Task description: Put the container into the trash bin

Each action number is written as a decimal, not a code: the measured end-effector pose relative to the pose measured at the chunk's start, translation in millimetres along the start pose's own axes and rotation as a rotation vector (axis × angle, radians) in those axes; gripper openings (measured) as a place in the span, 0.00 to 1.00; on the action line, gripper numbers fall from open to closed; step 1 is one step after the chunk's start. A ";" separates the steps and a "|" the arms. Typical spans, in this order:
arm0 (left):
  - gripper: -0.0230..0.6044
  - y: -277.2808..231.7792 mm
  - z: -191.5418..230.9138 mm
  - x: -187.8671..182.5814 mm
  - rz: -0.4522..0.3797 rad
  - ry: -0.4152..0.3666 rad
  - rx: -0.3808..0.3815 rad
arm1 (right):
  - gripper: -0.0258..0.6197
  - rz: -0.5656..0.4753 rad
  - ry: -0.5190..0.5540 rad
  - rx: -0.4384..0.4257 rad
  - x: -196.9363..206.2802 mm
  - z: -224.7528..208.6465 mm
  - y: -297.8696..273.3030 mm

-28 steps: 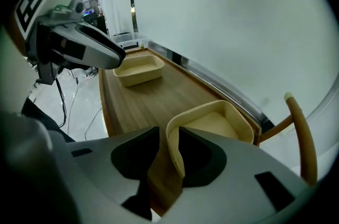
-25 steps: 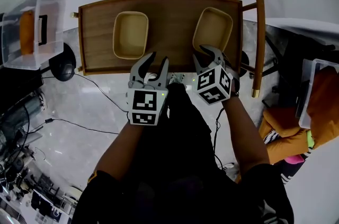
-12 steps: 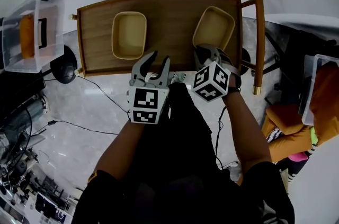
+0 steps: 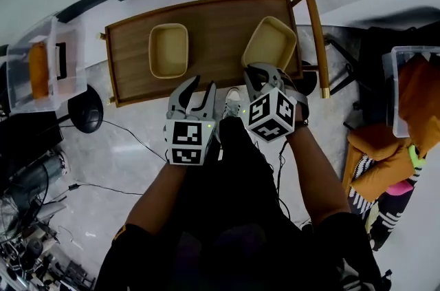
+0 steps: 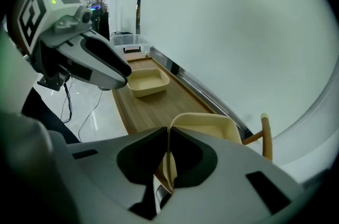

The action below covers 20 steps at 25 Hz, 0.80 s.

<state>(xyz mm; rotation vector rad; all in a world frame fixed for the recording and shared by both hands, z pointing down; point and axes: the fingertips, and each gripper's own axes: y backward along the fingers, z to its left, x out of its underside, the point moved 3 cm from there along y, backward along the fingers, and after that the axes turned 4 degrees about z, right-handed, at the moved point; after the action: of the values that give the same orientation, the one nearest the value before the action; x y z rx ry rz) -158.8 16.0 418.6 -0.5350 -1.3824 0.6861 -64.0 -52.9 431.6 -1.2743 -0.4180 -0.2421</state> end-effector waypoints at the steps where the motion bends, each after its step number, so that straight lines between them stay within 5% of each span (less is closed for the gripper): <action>1: 0.24 5.3 -1.7 0.5 -0.008 -0.007 0.011 | 0.09 -0.006 -0.009 0.008 -1.9 5.4 9.1; 20: 0.24 59.9 -61.4 15.7 -0.084 -0.138 0.221 | 0.09 0.045 -0.255 0.088 47.8 112.3 105.5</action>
<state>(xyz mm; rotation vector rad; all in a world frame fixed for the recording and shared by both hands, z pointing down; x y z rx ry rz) -104.6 72.2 379.7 -0.2567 -1.4273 0.8083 2.6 87.0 386.2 -1.2301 -0.6105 -0.0216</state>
